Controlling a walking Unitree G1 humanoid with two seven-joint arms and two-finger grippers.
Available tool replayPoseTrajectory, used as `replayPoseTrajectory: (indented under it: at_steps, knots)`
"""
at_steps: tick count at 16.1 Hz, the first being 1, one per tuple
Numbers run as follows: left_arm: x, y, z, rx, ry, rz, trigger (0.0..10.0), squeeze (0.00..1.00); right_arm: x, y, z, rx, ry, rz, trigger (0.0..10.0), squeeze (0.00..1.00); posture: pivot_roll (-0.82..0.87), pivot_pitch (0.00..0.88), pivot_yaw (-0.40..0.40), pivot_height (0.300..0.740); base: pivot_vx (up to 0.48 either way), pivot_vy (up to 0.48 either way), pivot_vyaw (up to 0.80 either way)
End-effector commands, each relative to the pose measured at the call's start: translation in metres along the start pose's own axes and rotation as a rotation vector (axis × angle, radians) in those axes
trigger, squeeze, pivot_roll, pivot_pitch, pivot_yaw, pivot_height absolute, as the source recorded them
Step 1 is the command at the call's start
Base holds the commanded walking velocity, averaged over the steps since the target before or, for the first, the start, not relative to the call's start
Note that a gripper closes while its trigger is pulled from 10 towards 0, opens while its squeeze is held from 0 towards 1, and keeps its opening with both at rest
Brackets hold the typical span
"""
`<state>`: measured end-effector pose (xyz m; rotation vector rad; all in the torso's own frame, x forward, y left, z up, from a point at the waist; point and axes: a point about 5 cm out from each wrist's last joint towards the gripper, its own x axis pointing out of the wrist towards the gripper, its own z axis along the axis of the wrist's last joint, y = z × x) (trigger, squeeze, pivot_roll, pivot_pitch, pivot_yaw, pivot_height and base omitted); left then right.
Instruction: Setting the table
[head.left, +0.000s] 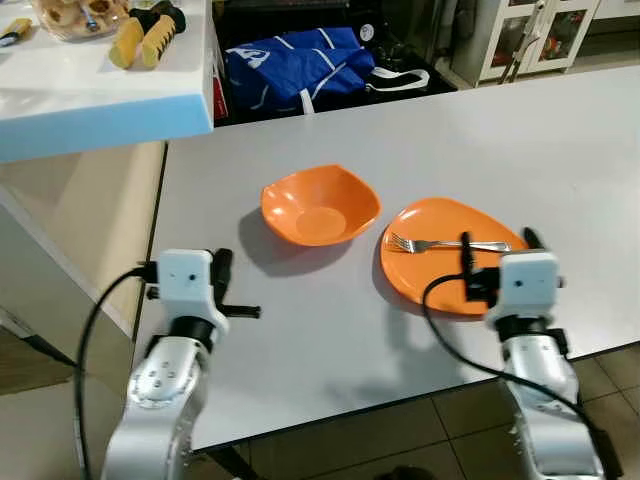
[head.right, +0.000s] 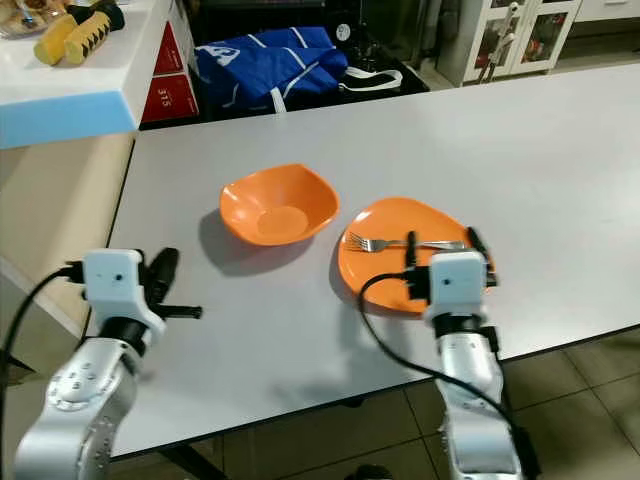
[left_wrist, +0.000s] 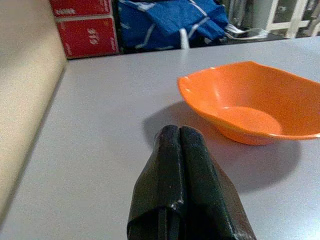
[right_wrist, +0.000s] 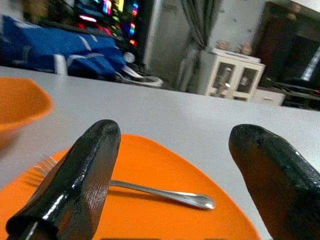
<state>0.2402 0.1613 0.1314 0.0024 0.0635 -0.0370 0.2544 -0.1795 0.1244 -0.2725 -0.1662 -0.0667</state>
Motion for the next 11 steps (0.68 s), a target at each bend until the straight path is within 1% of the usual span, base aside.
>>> replayPoseTrajectory:
  at_steps: [1, 2, 3, 4, 5, 6, 7, 9, 10, 11]
  knots:
    - [0.002, 0.005, 0.006, 0.025, -0.031, 0.016, 10.0, 0.0, 0.0, 0.005, 0.003, 0.029, -0.02, 0.019, 10.0, 0.0, -0.18, 0.0, 0.087, 0.74, 0.0, 0.0, 0.0]
    - [0.003, 0.004, 0.005, 0.037, -0.012, 0.002, 10.0, 0.0, 0.002, 0.01, 0.002, 0.045, -0.006, 0.039, 10.0, 0.0, -0.17, 0.0, 0.093, 0.74, 0.0, 0.0, 0.0]
    - [0.003, 0.0, 0.002, 0.033, 0.011, -0.037, 10.0, 0.0, 0.003, 0.013, 0.001, 0.05, 0.009, 0.055, 10.0, 0.0, -0.17, 0.0, 0.094, 0.74, 0.0, 0.0, 0.0]
    - [0.002, -0.005, -0.001, -0.005, 0.031, -0.089, 10.0, 0.0, 0.003, 0.015, 0.0, 0.04, 0.014, 0.065, 10.0, 0.0, -0.17, 0.0, 0.093, 0.74, 0.0, 0.0, 0.0]
    - [0.002, -0.012, -0.005, -0.033, 0.072, -0.132, 10.0, 0.0, 0.005, 0.018, -0.002, 0.047, 0.019, 0.074, 10.0, 0.0, -0.16, 0.0, 0.095, 0.74, 0.0, 0.0, 0.0]
    - [0.001, -0.013, -0.006, -0.029, 0.08, -0.131, 10.0, 0.0, 0.006, 0.02, -0.001, 0.05, 0.014, 0.083, 10.0, 0.0, -0.16, 0.0, 0.097, 0.74, 0.0, 0.0, 0.0]
    - [0.0, -0.011, -0.004, -0.024, 0.066, -0.119, 10.0, 0.0, 0.011, 0.021, 0.004, 0.031, -0.026, 0.065, 10.0, 0.0, -0.14, 0.0, 0.101, 0.74, 0.0, 0.0, 0.0]
    - [-0.002, -0.003, 0.004, -0.013, -0.003, -0.069, 10.0, 0.0, 0.009, 0.018, 0.012, 0.022, -0.076, 0.037, 10.0, 0.0, -0.14, 0.0, 0.103, 0.74, 0.0, 0.0, 0.0]
    - [-0.008, 0.007, 0.02, 0.053, -0.119, 0.007, 10.0, 0.0, 0.001, 0.016, 0.014, 0.016, -0.09, 0.037, 10.0, 0.0, -0.14, 0.001, 0.104, 0.74, 0.0, 0.0, 0.0]
    - [-0.009, 0.009, 0.025, 0.076, -0.143, 0.026, 10.0, 0.0, -0.001, 0.016, 0.013, 0.026, -0.079, 0.036, 10.0, 0.0, -0.14, 0.002, 0.105, 0.74, 0.0, 0.0, 0.0]
